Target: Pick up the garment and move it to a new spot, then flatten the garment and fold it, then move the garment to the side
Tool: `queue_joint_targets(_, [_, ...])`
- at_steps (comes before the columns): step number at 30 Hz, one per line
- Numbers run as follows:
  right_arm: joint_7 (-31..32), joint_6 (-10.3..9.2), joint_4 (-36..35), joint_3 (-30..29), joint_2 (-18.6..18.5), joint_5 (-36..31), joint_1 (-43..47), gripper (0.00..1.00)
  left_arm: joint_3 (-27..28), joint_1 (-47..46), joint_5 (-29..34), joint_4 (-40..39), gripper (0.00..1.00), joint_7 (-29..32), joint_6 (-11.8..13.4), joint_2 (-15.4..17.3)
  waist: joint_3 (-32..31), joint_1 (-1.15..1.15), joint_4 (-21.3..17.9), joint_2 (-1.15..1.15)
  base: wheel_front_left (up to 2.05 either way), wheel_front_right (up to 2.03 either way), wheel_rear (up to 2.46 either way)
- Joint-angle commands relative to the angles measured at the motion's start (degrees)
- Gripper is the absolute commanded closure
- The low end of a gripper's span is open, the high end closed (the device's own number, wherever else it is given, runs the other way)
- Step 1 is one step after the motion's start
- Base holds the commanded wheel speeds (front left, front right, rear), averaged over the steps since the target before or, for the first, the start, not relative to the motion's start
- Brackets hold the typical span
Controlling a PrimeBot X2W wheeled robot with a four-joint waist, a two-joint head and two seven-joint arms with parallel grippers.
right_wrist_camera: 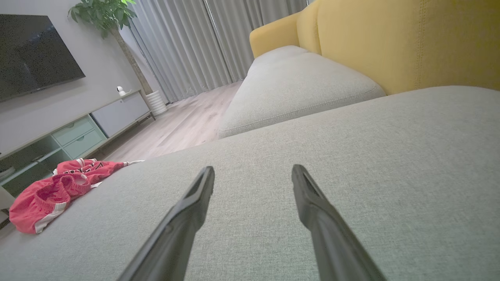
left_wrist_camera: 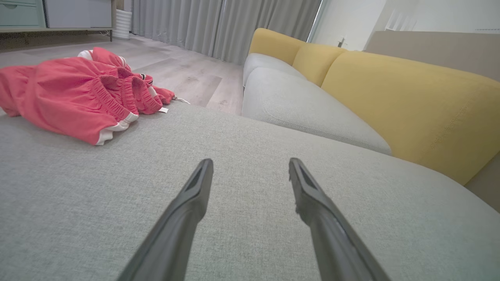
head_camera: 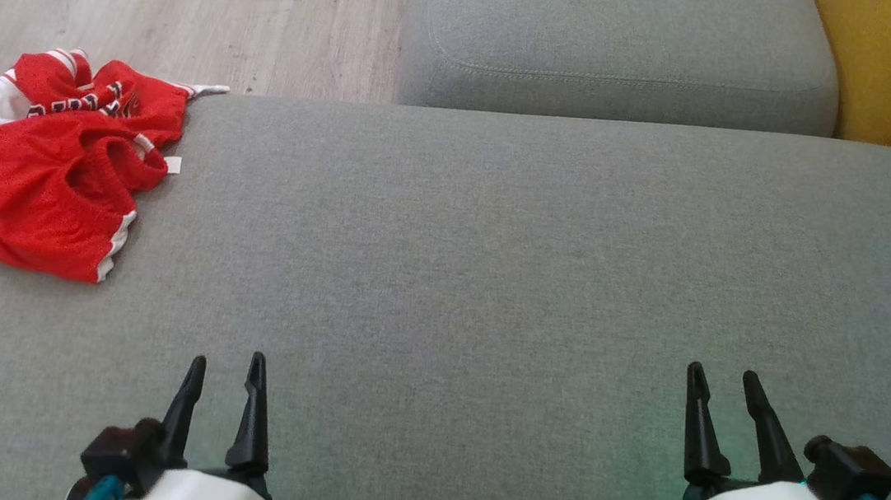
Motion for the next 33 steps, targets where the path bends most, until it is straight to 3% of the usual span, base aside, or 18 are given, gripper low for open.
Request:
queue_joint_targets(1, [-1.0, 0.37, -1.6, 1.3, -0.5, -1.9, -1.9, 0.00, 1.2, -1.0, 1.8, -1.5, 0.00, -1.0, 0.3, 0.6, 0.0, 0.01, 0.1, 0.00, 0.00, 0.00, 0.00])
queue_joint_targets(23, [-4.7, 0.45, -0.4, 3.1, -0.6, -16.5, -2.6, 0.00, 0.4, -1.7, 13.5, 1.4, 0.00, -4.8, 1.9, 0.6, -0.1, 0.01, 0.5, 0.00, 0.00, 0.00, 0.00])
queue_joint_targets(33, [-4.7, 0.45, 0.4, 3.0, -0.6, -16.0, -2.9, 0.00, 0.7, -2.0, 12.3, 1.9, 0.00, -4.8, 2.4, 0.4, 0.0, 0.01, 0.5, 0.00, 0.00, 0.00, 0.00])
